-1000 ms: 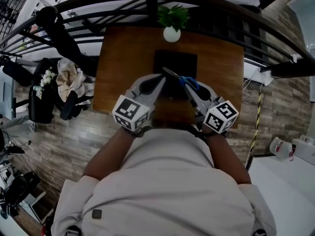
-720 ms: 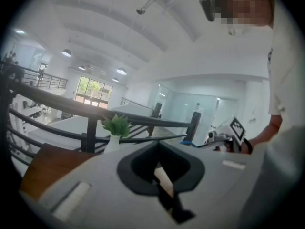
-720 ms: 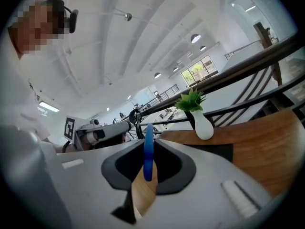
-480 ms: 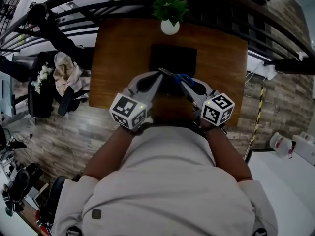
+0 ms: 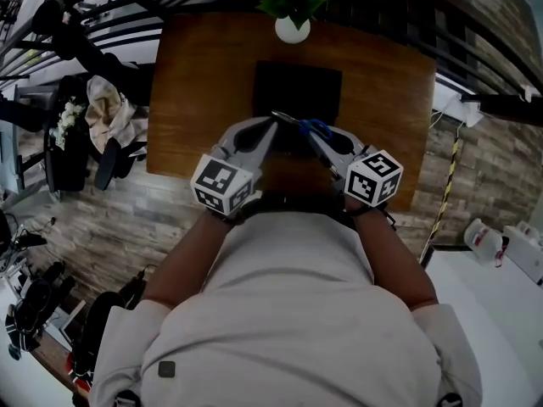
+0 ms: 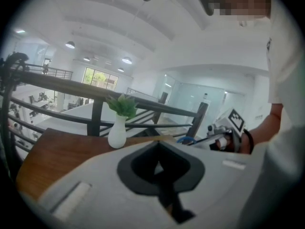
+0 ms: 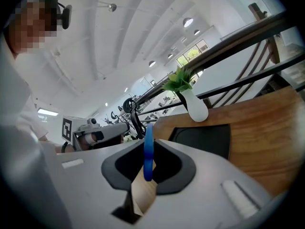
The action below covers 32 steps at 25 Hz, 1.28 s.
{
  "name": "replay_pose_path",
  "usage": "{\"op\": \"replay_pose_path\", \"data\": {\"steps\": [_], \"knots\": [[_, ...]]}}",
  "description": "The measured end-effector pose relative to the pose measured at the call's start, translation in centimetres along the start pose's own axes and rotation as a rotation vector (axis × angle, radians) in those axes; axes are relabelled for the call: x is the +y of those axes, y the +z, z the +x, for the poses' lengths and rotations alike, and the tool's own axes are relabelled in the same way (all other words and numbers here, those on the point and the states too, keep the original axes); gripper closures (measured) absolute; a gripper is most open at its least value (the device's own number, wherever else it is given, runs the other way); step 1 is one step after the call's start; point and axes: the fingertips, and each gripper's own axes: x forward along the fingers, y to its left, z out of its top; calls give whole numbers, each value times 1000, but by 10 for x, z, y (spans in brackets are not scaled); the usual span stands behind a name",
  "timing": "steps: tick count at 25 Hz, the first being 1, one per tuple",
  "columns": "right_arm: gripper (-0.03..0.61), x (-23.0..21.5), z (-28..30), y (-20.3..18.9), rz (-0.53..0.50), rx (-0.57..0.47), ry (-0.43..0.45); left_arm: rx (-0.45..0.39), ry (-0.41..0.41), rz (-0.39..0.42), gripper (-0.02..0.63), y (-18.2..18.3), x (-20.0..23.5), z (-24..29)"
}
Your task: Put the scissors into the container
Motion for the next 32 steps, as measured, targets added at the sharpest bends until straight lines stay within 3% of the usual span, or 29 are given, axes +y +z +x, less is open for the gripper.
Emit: {"op": "replay_pose_path", "data": {"steps": [17, 27, 32], "knots": [[522, -57, 27, -60, 100, 145, -3, 111, 82, -58, 612, -78, 32, 26], [522, -83, 48, -91, 103, 206, -27, 148, 121, -112, 612, -113, 47, 44], [520, -99, 56, -104, 184, 217, -41, 163, 135, -132, 612, -125, 54, 50]]}}
